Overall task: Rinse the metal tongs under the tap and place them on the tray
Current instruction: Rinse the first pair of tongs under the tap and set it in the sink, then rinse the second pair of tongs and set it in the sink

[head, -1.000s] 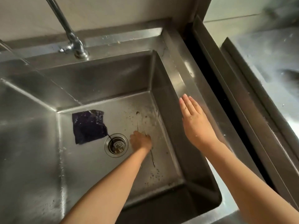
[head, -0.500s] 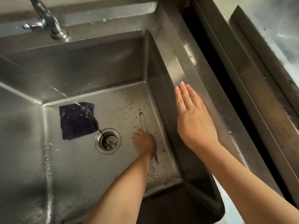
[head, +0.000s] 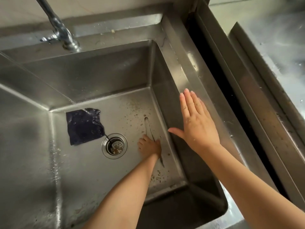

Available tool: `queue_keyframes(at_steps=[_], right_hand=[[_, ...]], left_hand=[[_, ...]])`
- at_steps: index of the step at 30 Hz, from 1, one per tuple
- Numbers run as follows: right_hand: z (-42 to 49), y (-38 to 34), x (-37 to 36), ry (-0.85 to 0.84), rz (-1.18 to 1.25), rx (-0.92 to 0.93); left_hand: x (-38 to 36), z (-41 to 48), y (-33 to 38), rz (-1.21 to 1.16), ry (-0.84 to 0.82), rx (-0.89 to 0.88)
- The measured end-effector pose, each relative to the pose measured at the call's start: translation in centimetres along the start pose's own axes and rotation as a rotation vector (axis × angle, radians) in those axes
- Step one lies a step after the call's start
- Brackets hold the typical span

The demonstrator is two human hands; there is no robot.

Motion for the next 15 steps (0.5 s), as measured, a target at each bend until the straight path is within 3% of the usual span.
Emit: queue_keyframes(at_steps=[8, 15], right_hand=[[-0.5, -0.3, 0.6, -0.192, 0.074, 0.0], [-3.7, 0.8, 4.4, -0.461, 0.321, -0.006]], left_hand=[[7.9, -3.6, -0.3, 0.067, -0.268, -0.131], [17.9, -8.0, 5.1, 0.147, -0.267, -0.278]])
Point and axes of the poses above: each hand's wrist, its own z-axis towards the middle knuckle, its own x-axis out of the back of the hand, y = z × x, the point moved 6 cm from there along z, towards the middle knuckle, and after that the axes turned 6 degrees about -z, right-handed, at the moved point
